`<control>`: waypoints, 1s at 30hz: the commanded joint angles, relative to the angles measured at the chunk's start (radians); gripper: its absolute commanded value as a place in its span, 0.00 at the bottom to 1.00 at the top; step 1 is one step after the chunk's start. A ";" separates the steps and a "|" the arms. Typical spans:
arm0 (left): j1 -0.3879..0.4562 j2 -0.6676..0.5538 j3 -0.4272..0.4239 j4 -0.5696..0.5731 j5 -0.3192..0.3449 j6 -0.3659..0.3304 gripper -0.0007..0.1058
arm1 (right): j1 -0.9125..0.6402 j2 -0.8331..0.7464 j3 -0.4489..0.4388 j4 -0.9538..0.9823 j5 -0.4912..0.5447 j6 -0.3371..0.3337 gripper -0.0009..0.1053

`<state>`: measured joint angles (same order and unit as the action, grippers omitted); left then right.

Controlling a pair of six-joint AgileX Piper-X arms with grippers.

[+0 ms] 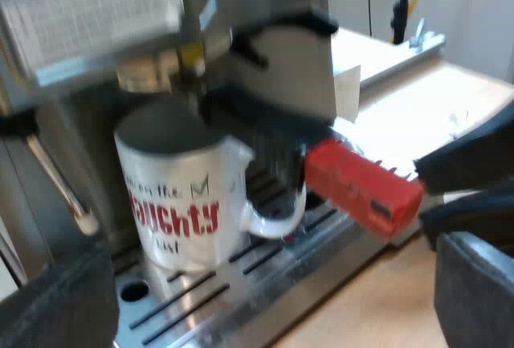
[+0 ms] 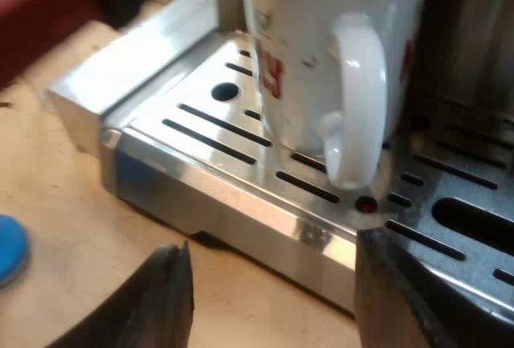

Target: Place mug into machine

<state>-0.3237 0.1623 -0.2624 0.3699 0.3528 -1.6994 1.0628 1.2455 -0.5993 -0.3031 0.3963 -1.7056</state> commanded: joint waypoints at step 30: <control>-0.002 -0.008 -0.393 0.359 0.001 -0.011 0.77 | 0.148 -0.111 -0.292 0.174 0.259 0.004 0.01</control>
<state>-0.3237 0.1559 -0.6504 0.7177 0.3546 -1.6994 1.2147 1.1246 -0.8730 -0.1277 0.6371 -1.6982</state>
